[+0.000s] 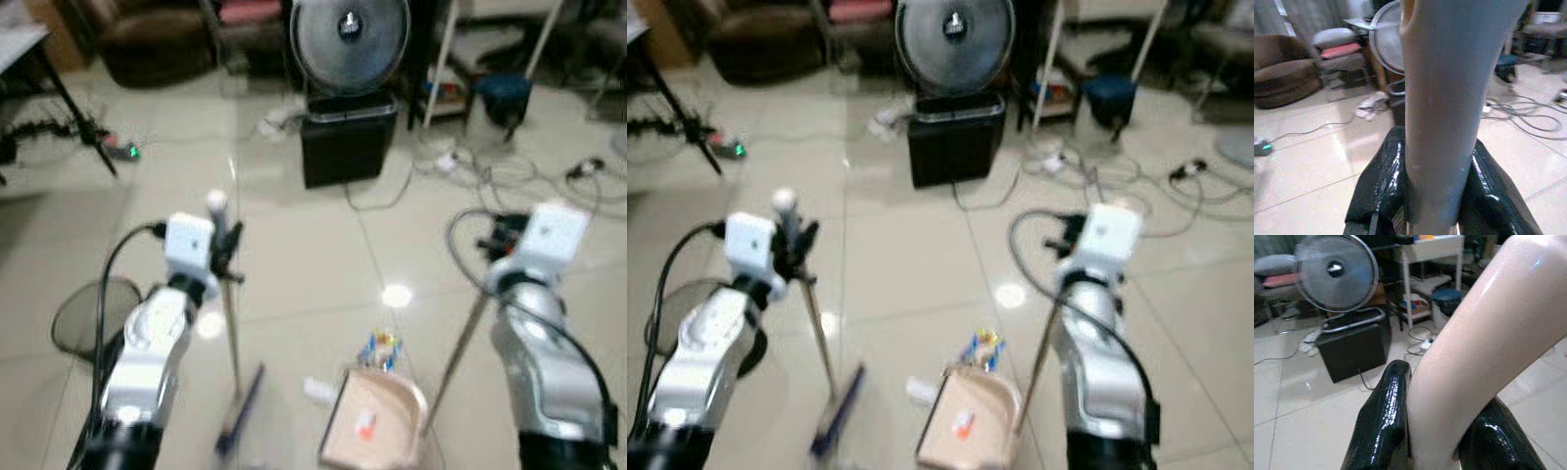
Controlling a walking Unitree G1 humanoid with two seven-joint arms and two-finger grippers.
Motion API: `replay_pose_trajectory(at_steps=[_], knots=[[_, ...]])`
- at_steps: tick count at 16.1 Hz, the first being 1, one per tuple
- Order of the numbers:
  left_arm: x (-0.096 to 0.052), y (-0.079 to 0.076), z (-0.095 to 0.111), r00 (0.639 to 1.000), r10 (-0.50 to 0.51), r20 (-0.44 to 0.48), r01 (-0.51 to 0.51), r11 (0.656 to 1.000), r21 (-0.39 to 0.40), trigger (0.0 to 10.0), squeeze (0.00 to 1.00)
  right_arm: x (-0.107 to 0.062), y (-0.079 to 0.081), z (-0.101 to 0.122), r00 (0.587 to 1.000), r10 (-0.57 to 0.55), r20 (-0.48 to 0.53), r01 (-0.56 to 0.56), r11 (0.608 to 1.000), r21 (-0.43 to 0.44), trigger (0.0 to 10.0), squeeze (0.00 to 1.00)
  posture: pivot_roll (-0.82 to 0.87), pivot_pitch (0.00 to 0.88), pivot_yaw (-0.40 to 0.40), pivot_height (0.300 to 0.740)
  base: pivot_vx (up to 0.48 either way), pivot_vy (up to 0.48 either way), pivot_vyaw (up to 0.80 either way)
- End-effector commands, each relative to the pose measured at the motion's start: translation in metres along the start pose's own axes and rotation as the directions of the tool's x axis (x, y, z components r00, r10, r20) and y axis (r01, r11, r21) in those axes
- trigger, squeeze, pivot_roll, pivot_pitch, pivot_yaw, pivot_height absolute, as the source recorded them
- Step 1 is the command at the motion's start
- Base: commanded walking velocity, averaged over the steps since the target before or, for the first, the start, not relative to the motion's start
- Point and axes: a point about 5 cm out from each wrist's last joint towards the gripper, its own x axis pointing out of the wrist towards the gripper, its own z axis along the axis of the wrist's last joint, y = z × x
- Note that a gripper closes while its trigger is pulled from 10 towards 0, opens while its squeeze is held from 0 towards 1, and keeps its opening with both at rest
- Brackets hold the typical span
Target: Sweep floor
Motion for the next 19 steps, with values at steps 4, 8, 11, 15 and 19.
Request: replay_pose_trajectory(at_steps=[4,8,11,15,19], knots=[[0.014,0.004,0.011,0.99,0.134,0.043,-0.133,0.991,-0.027,10.0,0.0,0.009,0.005,0.016,0.993,0.058,0.101,-0.044,0.99,-0.134,10.0,0.0,-0.11,0.058,0.047,0.74,0.0,-0.12,0.0],[0.015,0.002,0.017,0.985,0.133,0.114,-0.136,0.99,0.022,10.0,0.0,0.01,0.008,0.015,0.989,0.102,0.103,-0.081,0.977,-0.198,10.0,0.0,-0.11,0.05,0.044,0.74,0.0,0.0,0.0],[0.015,0.004,0.017,0.982,0.155,0.112,-0.158,0.987,0.018,10.0,0.0,0.01,0.006,0.012,0.99,0.093,0.105,-0.07,0.976,-0.205,10.0,0.0,-0.11,0.047,0.046,0.74,0.395,0.0,0.75],[0.016,0.002,0.016,0.981,0.154,0.115,-0.157,0.987,0.02,10.0,0.0,0.011,0.007,0.008,0.989,0.108,0.1,-0.087,0.977,-0.192,10.0,0.0,-0.11,0.055,0.044,0.74,0.45,0.0,0.6],[0.014,0.002,0.014,0.981,0.16,0.108,-0.161,0.987,-0.003,10.0,0.0,0.01,0.011,-0.002,0.988,0.14,0.064,-0.123,0.968,-0.219,10.0,0.0,-0.11,0.078,0.039,0.74,0.337,0.0,0.0]])
